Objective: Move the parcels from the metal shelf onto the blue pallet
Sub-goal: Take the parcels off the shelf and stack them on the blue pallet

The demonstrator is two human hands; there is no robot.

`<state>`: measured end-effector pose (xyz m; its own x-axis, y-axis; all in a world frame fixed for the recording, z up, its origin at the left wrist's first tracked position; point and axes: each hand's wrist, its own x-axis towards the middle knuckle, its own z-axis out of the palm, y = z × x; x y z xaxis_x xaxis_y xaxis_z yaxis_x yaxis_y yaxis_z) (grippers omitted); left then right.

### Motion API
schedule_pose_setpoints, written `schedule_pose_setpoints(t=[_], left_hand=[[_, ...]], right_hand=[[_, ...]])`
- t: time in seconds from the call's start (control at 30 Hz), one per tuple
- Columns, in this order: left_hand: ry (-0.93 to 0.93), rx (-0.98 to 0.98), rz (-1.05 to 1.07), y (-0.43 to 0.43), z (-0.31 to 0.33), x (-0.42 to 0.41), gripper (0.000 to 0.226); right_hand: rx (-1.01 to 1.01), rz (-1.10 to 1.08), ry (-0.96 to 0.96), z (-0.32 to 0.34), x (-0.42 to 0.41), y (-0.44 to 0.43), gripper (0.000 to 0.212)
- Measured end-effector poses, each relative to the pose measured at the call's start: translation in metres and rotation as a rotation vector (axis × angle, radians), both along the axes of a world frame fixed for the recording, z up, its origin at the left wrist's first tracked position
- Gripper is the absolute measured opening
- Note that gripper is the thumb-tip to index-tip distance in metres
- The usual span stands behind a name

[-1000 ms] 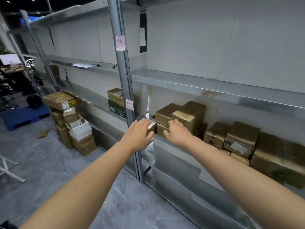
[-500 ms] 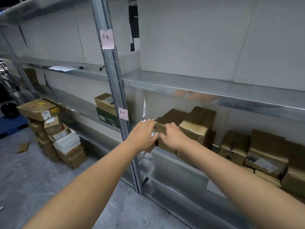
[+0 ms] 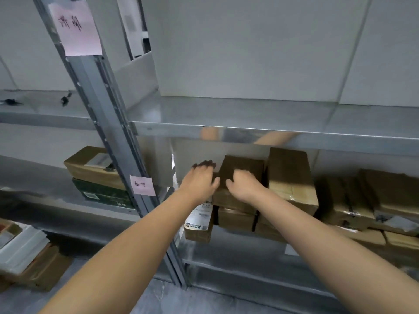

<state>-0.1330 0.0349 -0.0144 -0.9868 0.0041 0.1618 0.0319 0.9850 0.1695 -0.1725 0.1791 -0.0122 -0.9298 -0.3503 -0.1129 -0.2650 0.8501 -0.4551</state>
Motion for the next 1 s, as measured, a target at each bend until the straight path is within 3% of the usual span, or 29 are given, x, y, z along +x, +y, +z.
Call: schedule_pose_setpoints(t=[0.1, 0.23, 0.4, 0.57, 0.77, 1.0], left_hand=[[-0.091, 0.061, -0.023, -0.011, -0.019, -0.017, 0.050], [-0.226, 0.155, -0.046, -0.014, -0.041, -0.034, 0.044], [-0.297, 0.353, -0.039, -0.008, -0.062, -0.053, 0.060], [-0.314, 0.821, 0.105, -0.003, -0.083, -0.062, 0.063], [-0.237, 1.003, 0.134, -0.001, -0.095, -0.061, 0.053], [-0.143, 1.135, 0.193, -0.006, -0.078, -0.045, 0.046]], right_hand=[[0.066, -0.056, -0.041, -0.008, -0.006, -0.007, 0.033], [0.176, -0.148, -0.104, -0.017, -0.011, -0.003, 0.036], [0.253, -0.235, -0.207, -0.023, -0.021, -0.004, 0.046], [0.108, -0.414, -0.208, -0.038, -0.036, -0.015, 0.069], [-0.042, -0.603, -0.199, -0.047, -0.039, -0.018, 0.088], [-0.265, -0.510, -0.166, -0.037, -0.019, -0.017, 0.056]])
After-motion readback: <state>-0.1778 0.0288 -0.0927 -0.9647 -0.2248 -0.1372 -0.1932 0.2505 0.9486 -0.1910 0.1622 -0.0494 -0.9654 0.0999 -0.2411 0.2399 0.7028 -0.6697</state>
